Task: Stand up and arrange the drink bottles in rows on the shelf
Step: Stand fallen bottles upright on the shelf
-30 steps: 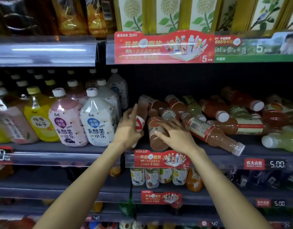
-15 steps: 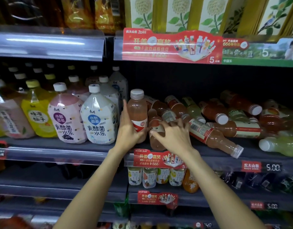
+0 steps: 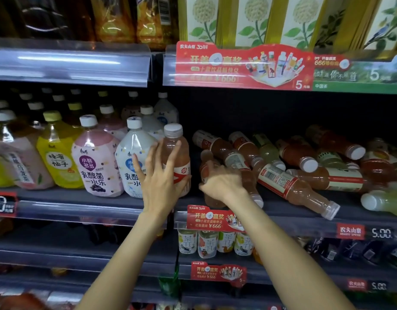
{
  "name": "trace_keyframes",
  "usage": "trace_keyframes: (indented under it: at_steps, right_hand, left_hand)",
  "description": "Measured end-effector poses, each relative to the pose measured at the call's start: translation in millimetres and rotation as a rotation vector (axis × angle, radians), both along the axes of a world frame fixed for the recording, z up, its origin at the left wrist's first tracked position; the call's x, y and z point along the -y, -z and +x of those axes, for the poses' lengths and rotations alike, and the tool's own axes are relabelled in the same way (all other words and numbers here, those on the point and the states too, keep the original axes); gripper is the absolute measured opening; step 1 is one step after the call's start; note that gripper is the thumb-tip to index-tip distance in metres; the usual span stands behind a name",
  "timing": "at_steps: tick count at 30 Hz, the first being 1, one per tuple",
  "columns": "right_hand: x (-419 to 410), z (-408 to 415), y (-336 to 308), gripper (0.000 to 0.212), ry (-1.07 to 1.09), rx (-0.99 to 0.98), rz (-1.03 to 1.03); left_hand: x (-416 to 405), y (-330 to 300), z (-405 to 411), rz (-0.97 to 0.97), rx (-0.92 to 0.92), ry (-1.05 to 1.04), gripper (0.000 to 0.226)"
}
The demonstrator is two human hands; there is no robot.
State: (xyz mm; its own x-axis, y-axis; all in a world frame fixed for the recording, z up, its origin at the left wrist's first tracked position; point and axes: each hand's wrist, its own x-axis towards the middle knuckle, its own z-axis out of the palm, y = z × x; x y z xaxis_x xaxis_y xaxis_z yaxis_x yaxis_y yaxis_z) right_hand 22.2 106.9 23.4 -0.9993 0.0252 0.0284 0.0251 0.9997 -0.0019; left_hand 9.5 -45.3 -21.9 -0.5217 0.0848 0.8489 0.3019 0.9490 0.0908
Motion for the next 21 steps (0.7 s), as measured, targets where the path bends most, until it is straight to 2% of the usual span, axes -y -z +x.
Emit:
trace_keyframes:
  at_steps: [3, 6, 8, 11, 13, 16, 21]
  right_hand:
    - [-5.3, 3.4, 1.6, 0.072, -0.003, -0.058, -0.119]
    - [-13.7, 9.2, 7.9, 0.071, 0.061, -0.13, -0.331]
    - [-18.4, 13.9, 11.5, 0.068, 0.115, -0.171, -0.56]
    - [-18.4, 22.9, 18.6, 0.075, 0.071, -0.277, -1.045]
    - [-13.4, 28.4, 20.6, 0.083, 0.01, -0.386, -1.215]
    - [-7.3, 18.0, 21.2, 0.091, -0.011, -0.51, -1.084]
    - [2.5, -12.4, 32.9, 0.091, -0.027, -0.453, -1.026]
  left_hand:
    - [2.3, -2.9, 0.9, -0.017, 0.013, 0.019, 0.092]
    - [1.4, -5.2, 3.2, -0.016, 0.054, 0.033, 0.091]
    - [0.1, -7.8, 4.8, -0.019, 0.067, 0.033, 0.086]
    - [-0.6, -11.7, 6.4, 0.0, 0.072, 0.053, 0.075]
    - [1.1, -15.3, 6.5, -0.002, 0.091, 0.063, 0.07]
    - [5.9, -21.2, 6.9, -0.013, 0.14, 0.096, 0.063]
    - [7.5, -23.1, 9.3, -0.043, 0.163, 0.11, 0.071]
